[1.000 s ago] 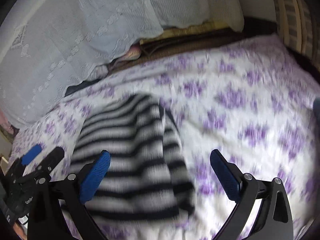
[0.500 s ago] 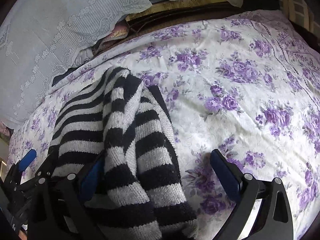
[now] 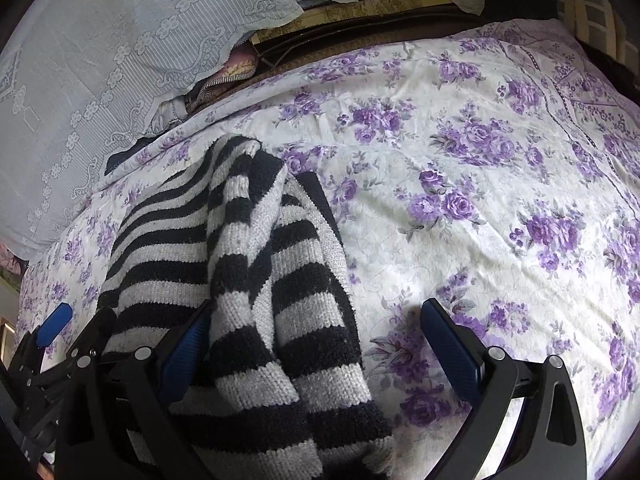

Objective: Fold small clothes

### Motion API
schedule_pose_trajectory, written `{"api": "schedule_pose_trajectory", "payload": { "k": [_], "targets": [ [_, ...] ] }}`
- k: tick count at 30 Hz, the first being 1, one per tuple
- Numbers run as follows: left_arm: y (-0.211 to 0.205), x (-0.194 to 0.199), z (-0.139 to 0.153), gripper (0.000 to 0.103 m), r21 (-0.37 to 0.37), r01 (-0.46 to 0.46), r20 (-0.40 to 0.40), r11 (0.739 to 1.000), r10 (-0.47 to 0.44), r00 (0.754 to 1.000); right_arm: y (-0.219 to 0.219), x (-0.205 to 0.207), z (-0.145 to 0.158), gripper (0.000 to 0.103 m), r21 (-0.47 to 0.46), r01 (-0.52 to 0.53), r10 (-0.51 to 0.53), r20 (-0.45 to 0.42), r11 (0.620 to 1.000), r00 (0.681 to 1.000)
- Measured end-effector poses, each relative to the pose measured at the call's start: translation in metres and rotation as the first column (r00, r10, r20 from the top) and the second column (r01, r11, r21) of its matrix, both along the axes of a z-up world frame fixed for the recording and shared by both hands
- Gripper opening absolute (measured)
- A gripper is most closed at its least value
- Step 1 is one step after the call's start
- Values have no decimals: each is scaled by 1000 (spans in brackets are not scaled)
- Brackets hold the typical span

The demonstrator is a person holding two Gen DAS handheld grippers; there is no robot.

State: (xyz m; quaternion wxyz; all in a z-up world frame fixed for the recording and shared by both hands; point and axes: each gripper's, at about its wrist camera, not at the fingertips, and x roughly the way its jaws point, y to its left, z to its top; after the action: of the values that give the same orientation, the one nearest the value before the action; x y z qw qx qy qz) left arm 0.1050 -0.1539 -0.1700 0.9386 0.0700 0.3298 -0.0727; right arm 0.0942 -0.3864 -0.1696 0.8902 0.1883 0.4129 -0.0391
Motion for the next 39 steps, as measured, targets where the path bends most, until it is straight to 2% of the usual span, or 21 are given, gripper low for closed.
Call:
{"api": "schedule_pose_trajectory", "payload": {
  "k": [3,6,8,10,11,13,14,17,26,39],
  "targets": [
    [2,-14,8,98,-10,18,27,1000,-17,999,3,-6,11,100,-2,-11,11,4,1000,1000],
    [0,-30,17,98,-34,71,66,997,-69,995,8,-17,25,100,-17,-23,24,50,1000,998],
    [-10,-35,14,98,6,98,76,995,-98,992,10,-19,26,100,-43,-29,31,54,999,998],
    [-19,-30,3,99,45,97,48,994,-99,994,11,-14,13,100,-79,-34,35,12,996,999],
    [-19,-29,1,99,37,99,45,994,-101,994,9,-11,5,100,-71,-40,40,-3,997,999],
    [-17,-28,2,99,22,104,36,994,-104,994,-5,-13,-8,100,41,-28,27,44,999,999],
    [-16,-28,2,99,16,104,34,994,-104,994,-7,-14,-8,100,52,-28,26,43,998,999],
    [-16,-29,1,99,20,102,38,995,-102,994,-2,-15,-8,100,19,-28,27,56,999,998],
    [-17,-29,1,99,17,100,38,995,-101,994,-4,-16,-10,100,48,-31,27,67,998,997],
    [-13,-29,3,99,-19,100,23,995,-100,995,-18,-22,-11,100,138,-37,23,103,990,994]
  ]
}}
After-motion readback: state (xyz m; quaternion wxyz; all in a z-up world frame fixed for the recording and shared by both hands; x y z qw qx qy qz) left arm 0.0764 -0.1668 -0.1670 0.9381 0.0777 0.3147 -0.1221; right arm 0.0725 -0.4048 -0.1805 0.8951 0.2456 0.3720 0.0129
